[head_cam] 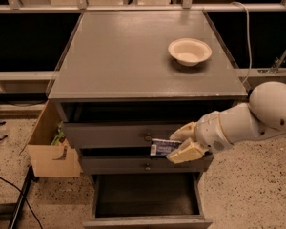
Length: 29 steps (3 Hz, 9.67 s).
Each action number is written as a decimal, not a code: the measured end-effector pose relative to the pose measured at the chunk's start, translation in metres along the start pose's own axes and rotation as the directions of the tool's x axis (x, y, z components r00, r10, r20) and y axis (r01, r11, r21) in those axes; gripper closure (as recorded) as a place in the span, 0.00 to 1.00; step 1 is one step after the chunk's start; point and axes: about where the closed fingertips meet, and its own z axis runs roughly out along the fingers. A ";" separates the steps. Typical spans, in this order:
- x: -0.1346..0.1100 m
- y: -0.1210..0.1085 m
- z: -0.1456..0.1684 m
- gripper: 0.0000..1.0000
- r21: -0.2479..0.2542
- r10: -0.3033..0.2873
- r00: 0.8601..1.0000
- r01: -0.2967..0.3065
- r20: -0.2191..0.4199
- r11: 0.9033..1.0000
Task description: Place rxbar blueberry into bottom drawer
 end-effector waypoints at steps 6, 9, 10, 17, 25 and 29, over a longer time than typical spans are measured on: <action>0.158 -0.017 0.140 1.00 -0.088 -0.019 1.000 0.019 0.009 0.996; 0.186 -0.013 0.171 1.00 -0.120 -0.060 0.998 0.060 0.007 0.991; 0.222 -0.015 0.202 1.00 -0.139 -0.094 0.995 0.099 0.041 0.985; 0.365 -0.049 0.315 1.00 -0.165 -0.104 0.990 0.120 0.098 0.979; 0.407 -0.099 0.399 1.00 0.043 -0.262 0.963 0.260 0.061 0.965; 0.430 -0.114 0.428 1.00 0.019 -0.191 0.981 0.191 0.017 0.981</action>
Offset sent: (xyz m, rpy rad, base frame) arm -0.0020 -0.0010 -0.0592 0.0067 -0.0035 0.0265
